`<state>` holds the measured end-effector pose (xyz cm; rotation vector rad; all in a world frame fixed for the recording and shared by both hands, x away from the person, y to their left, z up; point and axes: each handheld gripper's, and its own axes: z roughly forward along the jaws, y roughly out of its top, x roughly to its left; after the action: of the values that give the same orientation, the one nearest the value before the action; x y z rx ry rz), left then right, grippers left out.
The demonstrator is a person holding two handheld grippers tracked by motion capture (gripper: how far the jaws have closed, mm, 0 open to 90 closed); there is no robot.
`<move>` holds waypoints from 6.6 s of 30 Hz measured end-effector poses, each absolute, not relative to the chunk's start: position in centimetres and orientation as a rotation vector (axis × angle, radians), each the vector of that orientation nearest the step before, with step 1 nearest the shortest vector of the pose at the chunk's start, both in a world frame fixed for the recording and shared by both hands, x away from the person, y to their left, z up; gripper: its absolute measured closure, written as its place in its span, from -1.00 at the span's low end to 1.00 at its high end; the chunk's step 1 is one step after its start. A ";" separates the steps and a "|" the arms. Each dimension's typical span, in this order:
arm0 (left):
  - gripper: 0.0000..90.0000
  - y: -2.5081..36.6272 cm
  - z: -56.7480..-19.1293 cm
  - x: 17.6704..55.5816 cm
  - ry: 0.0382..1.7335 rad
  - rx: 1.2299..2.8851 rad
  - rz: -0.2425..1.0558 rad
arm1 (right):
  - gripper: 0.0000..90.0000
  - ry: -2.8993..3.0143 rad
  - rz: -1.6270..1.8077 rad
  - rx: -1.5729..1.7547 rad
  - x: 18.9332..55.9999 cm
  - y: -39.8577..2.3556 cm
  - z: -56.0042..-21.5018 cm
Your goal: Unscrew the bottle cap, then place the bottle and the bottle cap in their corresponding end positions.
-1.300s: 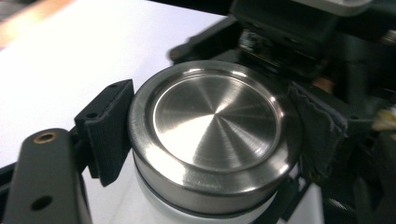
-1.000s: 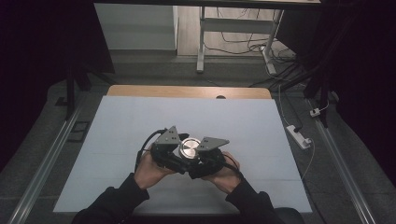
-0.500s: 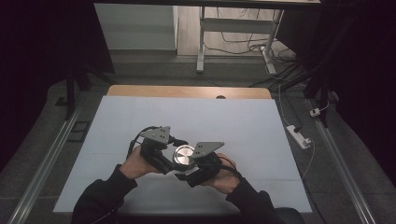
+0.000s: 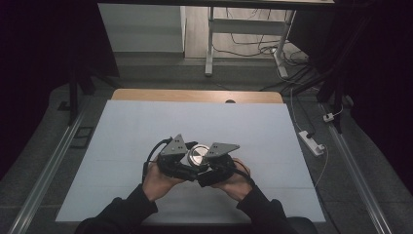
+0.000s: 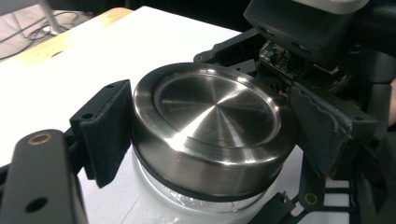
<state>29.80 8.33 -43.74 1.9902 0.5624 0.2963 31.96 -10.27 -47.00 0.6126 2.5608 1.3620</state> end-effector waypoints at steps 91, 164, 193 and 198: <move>-0.54 11.8 -41.7 26.6 0.479 1.943 0.241 | -0.67 2.495 1.380 0.649 33.9 -11.5 -46.6; -0.54 8.6 -50.4 27.4 0.473 2.028 0.188 | -0.67 2.440 1.330 0.721 40.5 -10.0 -47.3; -0.54 7.5 -53.1 30.0 0.605 2.099 0.200 | -0.67 2.441 1.261 0.757 44.0 -8.4 -49.0; -0.54 7.2 -53.4 30.2 0.608 2.128 0.212 | -0.67 2.448 1.245 0.762 44.5 -8.3 -49.6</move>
<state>30.19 7.16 -53.36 2.1281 0.6079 0.2120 44.51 -8.25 -49.55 0.7620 2.4475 1.2451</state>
